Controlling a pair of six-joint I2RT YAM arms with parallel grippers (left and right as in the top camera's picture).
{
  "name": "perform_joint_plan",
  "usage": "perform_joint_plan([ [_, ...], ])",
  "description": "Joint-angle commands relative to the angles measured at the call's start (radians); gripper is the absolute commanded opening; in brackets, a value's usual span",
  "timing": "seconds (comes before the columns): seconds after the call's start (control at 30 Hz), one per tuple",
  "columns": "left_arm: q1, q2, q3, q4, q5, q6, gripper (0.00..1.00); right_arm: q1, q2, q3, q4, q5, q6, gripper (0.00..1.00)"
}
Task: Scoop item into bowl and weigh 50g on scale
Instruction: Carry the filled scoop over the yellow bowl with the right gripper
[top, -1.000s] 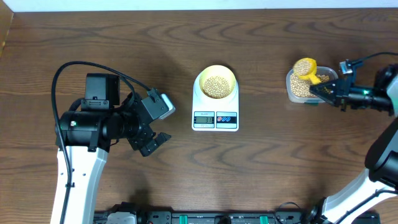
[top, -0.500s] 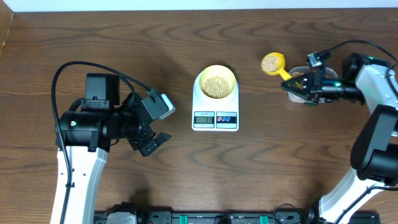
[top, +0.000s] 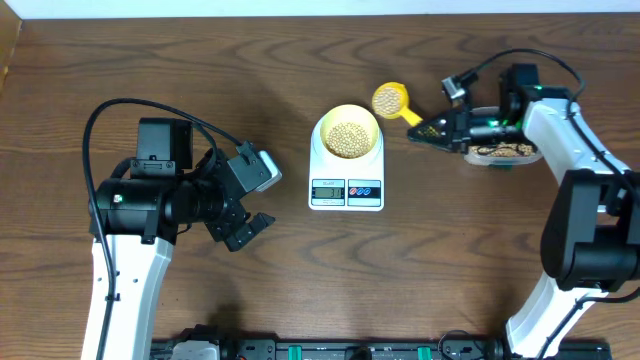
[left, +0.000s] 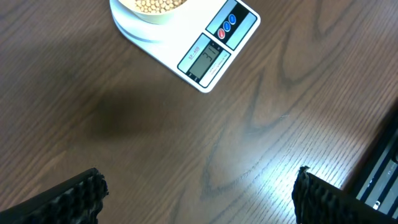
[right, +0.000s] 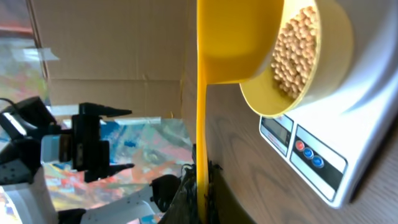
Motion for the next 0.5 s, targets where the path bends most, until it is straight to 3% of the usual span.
perform_joint_plan([
  [0.0, 0.003, -0.007, 0.010, -0.003, -0.002, 0.009, 0.98, 0.047, 0.005, -0.002, 0.043, 0.005, 0.109, 0.01],
  [0.47, 0.003, -0.007, 0.010, -0.003, -0.002, 0.009, 0.98, 0.198, 0.005, 0.000, 0.113, 0.206, 0.108, 0.02],
])
